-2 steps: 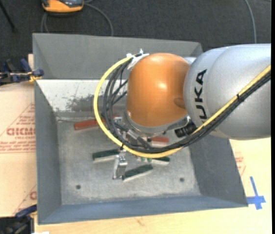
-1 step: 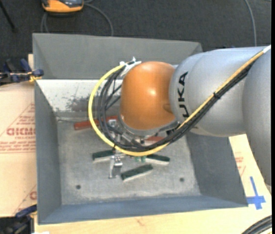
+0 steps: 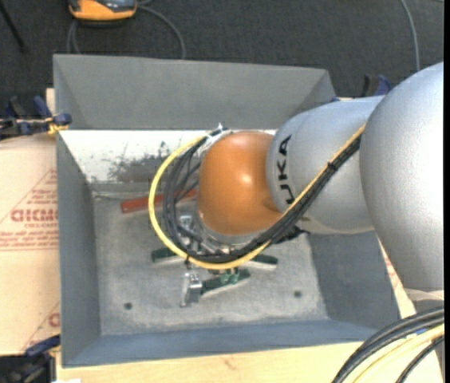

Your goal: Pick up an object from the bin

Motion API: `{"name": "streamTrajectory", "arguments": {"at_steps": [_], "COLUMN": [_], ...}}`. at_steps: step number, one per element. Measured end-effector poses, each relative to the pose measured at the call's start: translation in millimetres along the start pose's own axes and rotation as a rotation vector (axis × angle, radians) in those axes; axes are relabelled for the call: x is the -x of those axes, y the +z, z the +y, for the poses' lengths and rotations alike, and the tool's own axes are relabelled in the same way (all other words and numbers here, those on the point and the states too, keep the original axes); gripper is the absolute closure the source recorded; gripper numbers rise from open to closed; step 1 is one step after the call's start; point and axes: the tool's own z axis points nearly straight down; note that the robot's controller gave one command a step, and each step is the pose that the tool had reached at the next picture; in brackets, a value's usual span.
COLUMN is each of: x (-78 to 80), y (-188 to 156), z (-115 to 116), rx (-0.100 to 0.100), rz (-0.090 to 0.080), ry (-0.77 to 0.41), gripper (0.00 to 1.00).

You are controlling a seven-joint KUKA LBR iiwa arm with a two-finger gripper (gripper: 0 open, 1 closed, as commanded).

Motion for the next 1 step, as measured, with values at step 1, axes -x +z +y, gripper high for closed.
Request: {"name": "streamTrajectory", "arguments": {"at_steps": [1], "x": [46.7], "y": [30.3], "z": [-12.1], "rx": [-0.002], "rz": [0.006], "ry": [-0.11], "gripper": [0.0]}}
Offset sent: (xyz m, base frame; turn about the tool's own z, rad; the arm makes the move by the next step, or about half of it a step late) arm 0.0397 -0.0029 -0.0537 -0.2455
